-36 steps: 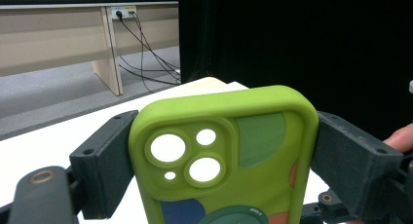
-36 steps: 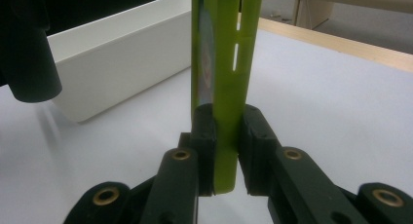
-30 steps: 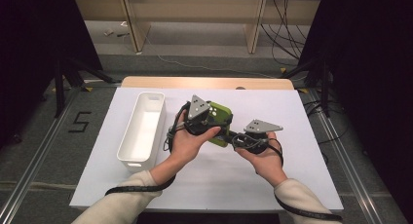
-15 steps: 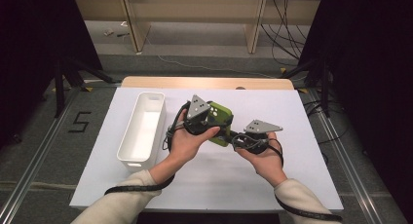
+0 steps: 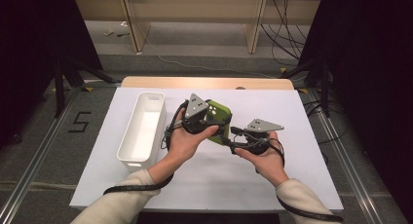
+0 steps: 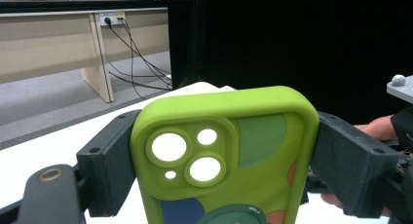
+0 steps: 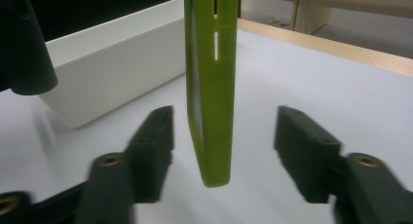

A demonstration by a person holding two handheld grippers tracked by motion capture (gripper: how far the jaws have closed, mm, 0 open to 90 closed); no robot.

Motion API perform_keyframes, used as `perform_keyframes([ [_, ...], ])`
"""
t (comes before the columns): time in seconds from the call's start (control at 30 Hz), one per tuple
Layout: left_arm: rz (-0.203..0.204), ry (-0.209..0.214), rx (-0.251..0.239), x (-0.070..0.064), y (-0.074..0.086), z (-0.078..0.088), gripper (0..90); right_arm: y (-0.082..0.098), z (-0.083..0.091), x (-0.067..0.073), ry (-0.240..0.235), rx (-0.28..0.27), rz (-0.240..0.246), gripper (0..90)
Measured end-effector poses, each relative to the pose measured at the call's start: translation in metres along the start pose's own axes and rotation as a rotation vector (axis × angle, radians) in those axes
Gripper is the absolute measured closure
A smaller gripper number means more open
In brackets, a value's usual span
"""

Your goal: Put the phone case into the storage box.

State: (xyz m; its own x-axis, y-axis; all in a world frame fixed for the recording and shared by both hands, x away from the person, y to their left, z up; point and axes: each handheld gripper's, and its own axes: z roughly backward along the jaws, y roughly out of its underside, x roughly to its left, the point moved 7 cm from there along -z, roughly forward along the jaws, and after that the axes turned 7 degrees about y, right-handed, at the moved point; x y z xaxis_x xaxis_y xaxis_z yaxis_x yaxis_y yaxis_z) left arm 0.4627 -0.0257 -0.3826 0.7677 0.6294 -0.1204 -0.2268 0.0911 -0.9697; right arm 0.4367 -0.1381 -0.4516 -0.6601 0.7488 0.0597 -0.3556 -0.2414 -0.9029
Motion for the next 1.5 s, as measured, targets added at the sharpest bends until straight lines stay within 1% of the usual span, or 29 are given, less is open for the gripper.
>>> perform_keyframes([
  [0.1,0.002,-0.005,-0.006,0.002,-0.002,0.002,16.3,-0.001,0.001,0.000,-0.012,-0.014,0.005,24.5],
  [0.17,0.003,-0.010,-0.008,0.004,-0.003,0.003,16.3,-0.001,0.002,0.000,-0.020,-0.021,0.012,18.7],
  [0.2,0.002,-0.011,-0.010,0.004,-0.003,0.004,16.3,-0.001,0.002,0.000,-0.021,-0.024,0.017,16.4],
  [0.33,0.003,-0.016,-0.017,0.006,-0.006,0.006,16.3,-0.001,0.003,0.000,-0.027,-0.027,0.035,13.4],
  [0.47,0.004,-0.022,-0.021,0.009,-0.008,0.009,16.3,0.001,0.003,-0.002,-0.026,-0.031,0.043,11.2],
  [0.8,0.001,-0.042,-0.029,0.016,-0.011,0.015,16.3,0.001,0.009,-0.008,-0.004,-0.054,0.036,9.0],
  [0.93,0.006,-0.048,-0.033,0.019,-0.013,0.017,16.2,0.001,0.012,-0.010,0.000,-0.059,0.028,9.0],
  [1.27,0.003,-0.064,-0.043,0.024,-0.017,0.023,16.3,0.002,0.022,-0.020,0.032,-0.081,0.015,8.4],
  [1.5,0.000,-0.070,-0.045,0.025,-0.020,0.026,16.3,0.005,0.030,-0.028,0.049,-0.082,0.004,8.3],
])
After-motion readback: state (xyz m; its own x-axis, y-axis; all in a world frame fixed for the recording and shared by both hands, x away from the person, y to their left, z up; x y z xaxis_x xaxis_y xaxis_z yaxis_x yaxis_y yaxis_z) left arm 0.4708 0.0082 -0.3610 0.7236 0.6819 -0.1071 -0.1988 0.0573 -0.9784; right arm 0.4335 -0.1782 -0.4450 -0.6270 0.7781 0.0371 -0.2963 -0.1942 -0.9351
